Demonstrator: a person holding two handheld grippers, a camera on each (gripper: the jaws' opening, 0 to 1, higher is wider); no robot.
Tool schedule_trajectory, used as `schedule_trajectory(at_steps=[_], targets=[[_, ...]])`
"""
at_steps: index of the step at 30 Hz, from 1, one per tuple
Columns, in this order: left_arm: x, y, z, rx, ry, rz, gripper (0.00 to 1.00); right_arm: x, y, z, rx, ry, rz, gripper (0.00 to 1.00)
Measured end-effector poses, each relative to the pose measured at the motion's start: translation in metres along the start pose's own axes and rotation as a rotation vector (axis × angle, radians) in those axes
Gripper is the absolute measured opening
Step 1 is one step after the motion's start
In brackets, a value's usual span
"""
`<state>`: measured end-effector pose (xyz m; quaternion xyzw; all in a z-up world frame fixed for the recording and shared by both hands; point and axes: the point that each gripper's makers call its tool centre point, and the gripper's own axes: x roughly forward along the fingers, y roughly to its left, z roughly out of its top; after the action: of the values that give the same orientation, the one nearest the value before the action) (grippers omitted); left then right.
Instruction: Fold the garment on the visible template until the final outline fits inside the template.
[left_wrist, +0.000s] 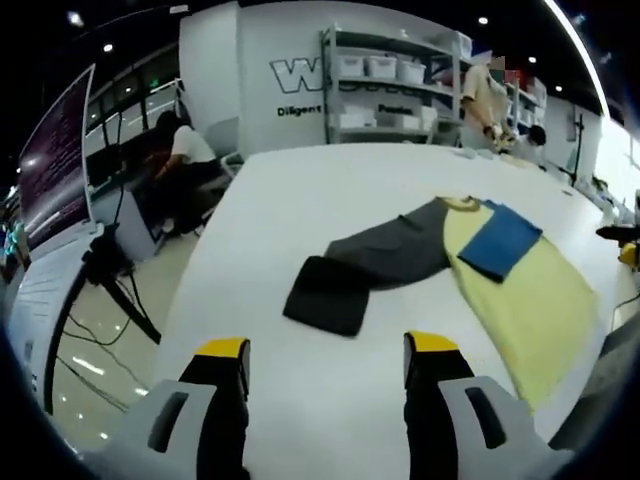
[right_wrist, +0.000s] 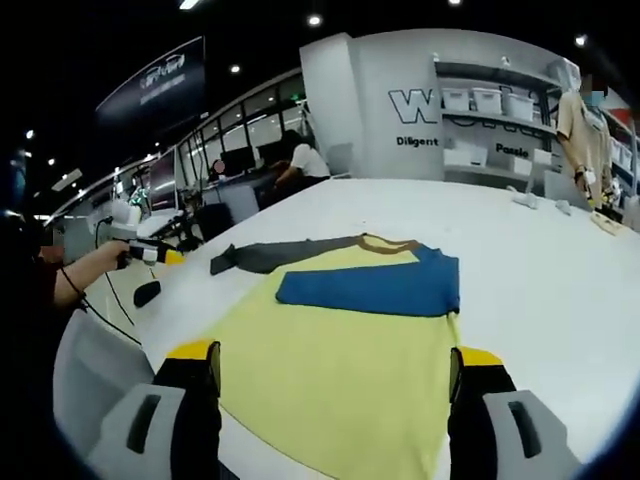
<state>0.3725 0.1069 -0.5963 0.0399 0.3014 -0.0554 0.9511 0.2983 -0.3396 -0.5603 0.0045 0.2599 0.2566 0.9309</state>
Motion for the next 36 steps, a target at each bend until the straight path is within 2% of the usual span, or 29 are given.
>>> schedule_trajectory(at_steps=[5, 9, 20, 25, 30, 33, 36], targets=[[0.015, 0.006, 0.006, -0.027, 0.0, -0.002, 0.53, -0.005, -0.004, 0.003, 0.018, -0.027, -0.01, 0.89], [0.027, 0.008, 0.008, -0.018, 0.005, -0.016, 0.43, -0.007, -0.007, 0.003, 0.009, -0.025, -0.026, 0.87], [0.065, 0.029, -0.005, -0.014, 0.056, 0.008, 0.37, -0.01, -0.015, -0.005, 0.022, -0.002, -0.061, 0.86], [0.075, 0.03, -0.008, 0.025, 0.067, -0.005, 0.32, -0.01, -0.02, -0.004, 0.037, -0.01, -0.079, 0.85], [0.083, 0.029, -0.01, 0.018, 0.073, -0.015, 0.3, -0.008, -0.022, -0.005, 0.048, -0.008, -0.087, 0.84], [0.087, 0.025, -0.018, 0.014, 0.117, -0.028, 0.28, -0.008, -0.022, -0.008, 0.055, -0.003, -0.089, 0.83], [0.09, 0.025, -0.023, 0.005, 0.132, -0.027, 0.26, -0.008, -0.024, -0.012, 0.056, 0.008, -0.098, 0.83]])
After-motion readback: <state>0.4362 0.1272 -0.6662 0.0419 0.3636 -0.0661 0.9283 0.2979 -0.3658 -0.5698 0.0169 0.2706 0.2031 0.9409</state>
